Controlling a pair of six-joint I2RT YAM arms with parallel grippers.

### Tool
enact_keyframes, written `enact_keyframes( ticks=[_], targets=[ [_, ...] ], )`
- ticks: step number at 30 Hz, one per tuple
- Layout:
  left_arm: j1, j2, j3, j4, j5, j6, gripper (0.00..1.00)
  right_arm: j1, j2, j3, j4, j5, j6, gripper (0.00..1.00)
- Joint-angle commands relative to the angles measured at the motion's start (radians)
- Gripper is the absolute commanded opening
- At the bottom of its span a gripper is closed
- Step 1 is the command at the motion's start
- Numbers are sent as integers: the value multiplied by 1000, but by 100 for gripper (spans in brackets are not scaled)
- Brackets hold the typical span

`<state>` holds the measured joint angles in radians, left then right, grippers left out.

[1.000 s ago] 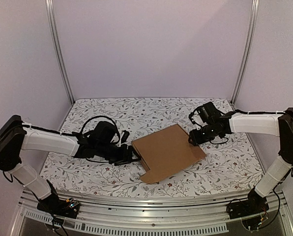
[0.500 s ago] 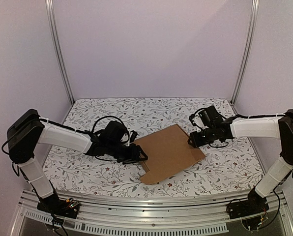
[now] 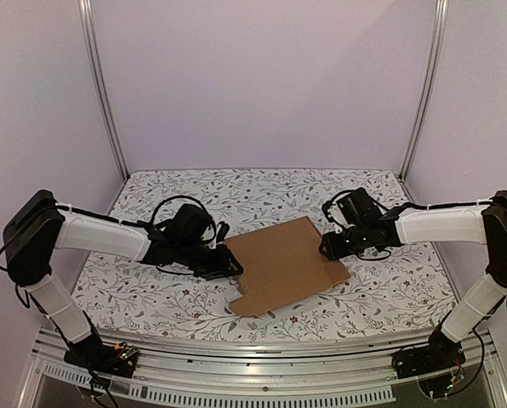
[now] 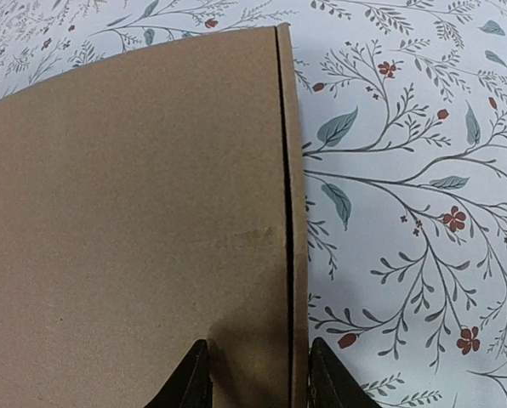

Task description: Fold the paper box

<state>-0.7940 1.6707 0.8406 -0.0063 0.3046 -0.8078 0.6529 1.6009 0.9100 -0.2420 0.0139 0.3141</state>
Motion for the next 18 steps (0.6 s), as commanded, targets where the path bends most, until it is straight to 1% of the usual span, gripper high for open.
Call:
enact_keyframes(
  ticks=[1, 6, 12, 13, 16, 18],
  targets=[
    [55, -53, -20, -75, -18, 76, 29, 79, 14, -40, -75, -114, 40, 37],
    [101, -97, -29, -117, -15, 112, 32, 150, -11, -38, -63, -120, 95, 37],
    [154, -119, -57, -122, 3, 131, 33, 227, -17, -30, -26, -105, 168, 40],
    [160, -120, -61, -122, 5, 134, 33, 233, -19, -31, -19, -103, 179, 41],
    [169, -125, -70, -127, 9, 142, 33, 236, -21, -45, 7, -111, 198, 49],
    [170, -136, -77, -134, -1, 148, 33, 237, -22, -50, 7, -84, 199, 51]
  ],
)
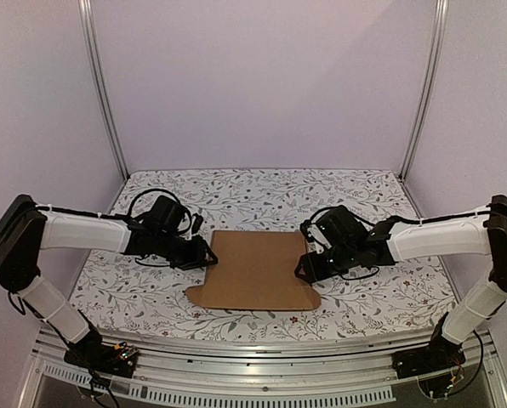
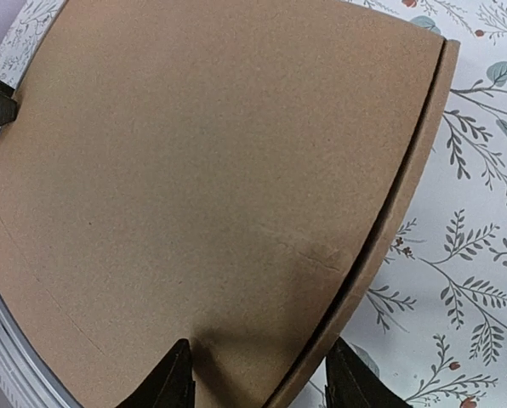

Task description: Fold the paper box

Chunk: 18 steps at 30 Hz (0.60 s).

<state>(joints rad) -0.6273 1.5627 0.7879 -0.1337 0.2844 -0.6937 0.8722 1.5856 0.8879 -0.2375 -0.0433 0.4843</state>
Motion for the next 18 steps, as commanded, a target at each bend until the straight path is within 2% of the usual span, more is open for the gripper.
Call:
enact_keyframes(
  ticks=[1, 2, 3, 4, 5, 10, 14, 16, 18],
  targets=[
    [3, -35, -30, -12, 11, 35, 33, 16, -8, -30, 1, -9, 27, 53],
    [3, -43, -33, -18, 2, 38, 33, 14, -15, -30, 2, 3, 24, 57],
    [3, -51, -37, -24, -3, 41, 33, 10, -25, -27, 0, 9, 21, 68],
    [3, -60, -40, -31, -11, 43, 33, 6, -30, -22, -4, 14, 15, 95],
    [3, -68, -42, -38, -18, 46, 34, 0, -37, -15, -12, 20, 9, 98],
    [3, -104, -42, -68, -41, 60, 38, -43, -84, 16, -57, 38, -34, 99],
    [3, -123, -38, -89, -57, 68, 40, -73, -136, 26, -84, 109, -68, 99],
    [3, -127, -35, -92, -58, 70, 40, -92, -151, 44, -125, 198, -22, 99],
    [4, -132, -33, -90, -54, 72, 41, -149, -147, 66, -138, 78, -7, 99]
  ],
)
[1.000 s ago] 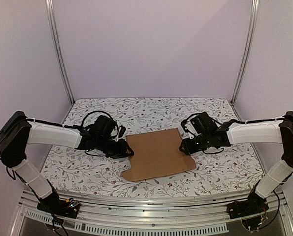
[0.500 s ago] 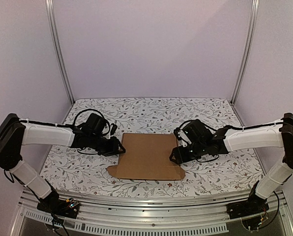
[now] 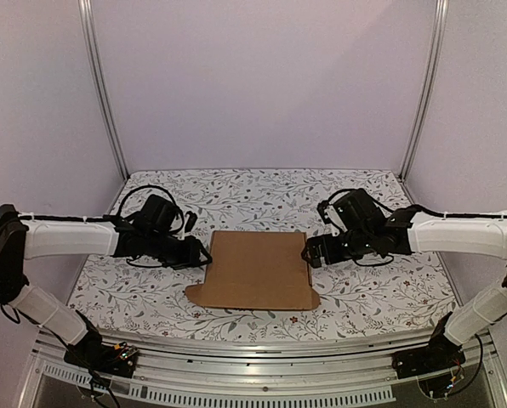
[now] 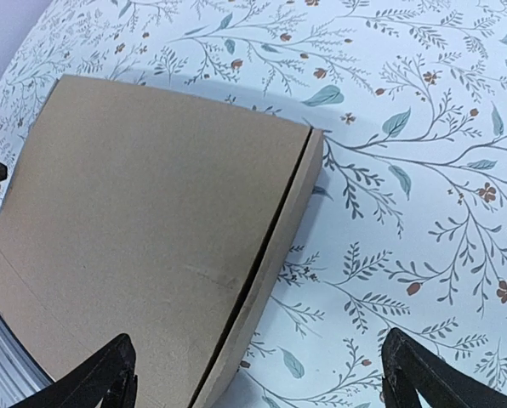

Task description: Fold the paper box

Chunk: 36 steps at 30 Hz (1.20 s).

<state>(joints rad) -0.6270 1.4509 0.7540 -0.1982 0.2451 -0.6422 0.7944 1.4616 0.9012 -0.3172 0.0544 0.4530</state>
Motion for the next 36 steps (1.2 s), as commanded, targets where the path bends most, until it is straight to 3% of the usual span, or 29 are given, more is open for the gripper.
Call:
enact_keyframes(
  ticks=[1, 6, 9, 15, 22, 36],
  targets=[
    [3, -24, 1, -23, -13, 22, 41, -98, -16, 52, -48, -91, 25, 99],
    [4, -56, -4, -7, -9, 32, 52, -182, 36, -29, 131, -298, 87, 99],
    [6, -86, -21, 10, -6, 32, 60, -184, 62, -39, 183, -323, 99, 99],
    [17, -112, -53, 43, 13, 32, 70, -184, 133, -43, 257, -362, 152, 85],
    [42, -136, -96, 73, 15, -11, 74, -184, 194, -58, 308, -402, 217, 58],
    [56, -116, -109, 70, 22, -22, 74, -185, 214, -123, 351, -389, 246, 43]
  ],
)
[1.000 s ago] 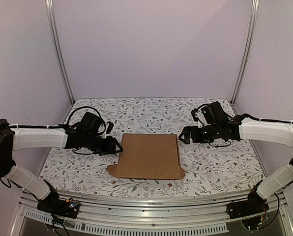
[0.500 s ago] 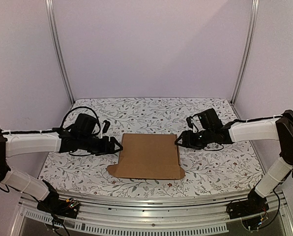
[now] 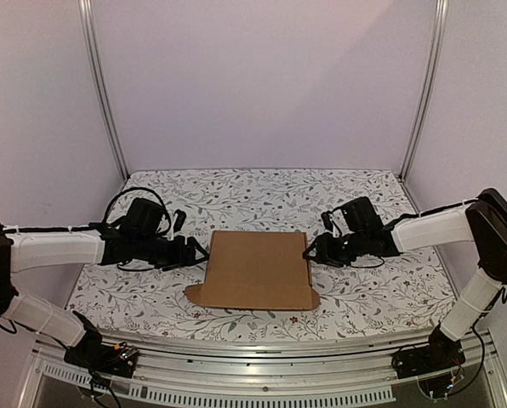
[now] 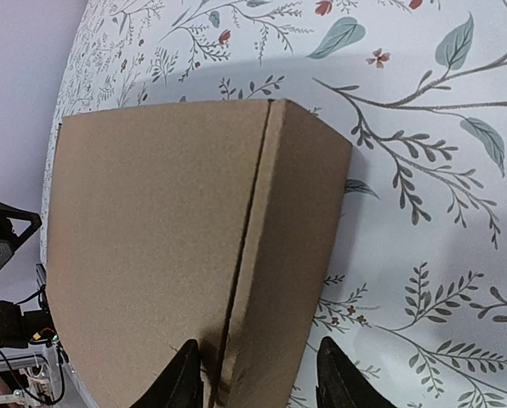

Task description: Fold the paper box

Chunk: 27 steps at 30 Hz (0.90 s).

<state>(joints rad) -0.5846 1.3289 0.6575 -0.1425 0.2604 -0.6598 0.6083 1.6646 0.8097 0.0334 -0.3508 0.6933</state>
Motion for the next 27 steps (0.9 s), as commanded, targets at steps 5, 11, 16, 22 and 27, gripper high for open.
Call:
enact_keyframes(
  ticks=[5, 11, 16, 22, 27],
  targets=[
    [13, 9, -16, 39, 26, -13, 74, 1, 2, -53, -1, 46, 10, 34],
    [14, 17, -29, 78, 76, -32, 74, 1, -11, -80, -4, 76, 15, 22],
    [14, 46, -52, 164, 140, -64, 79, 1, -17, -98, -4, 87, 16, 7],
    [14, 100, -69, 246, 197, -100, 82, 2, -29, -118, -16, 98, 2, 0],
    [12, 122, -76, 286, 227, -121, 88, 1, -41, -141, -18, 112, -3, 0]
  ],
)
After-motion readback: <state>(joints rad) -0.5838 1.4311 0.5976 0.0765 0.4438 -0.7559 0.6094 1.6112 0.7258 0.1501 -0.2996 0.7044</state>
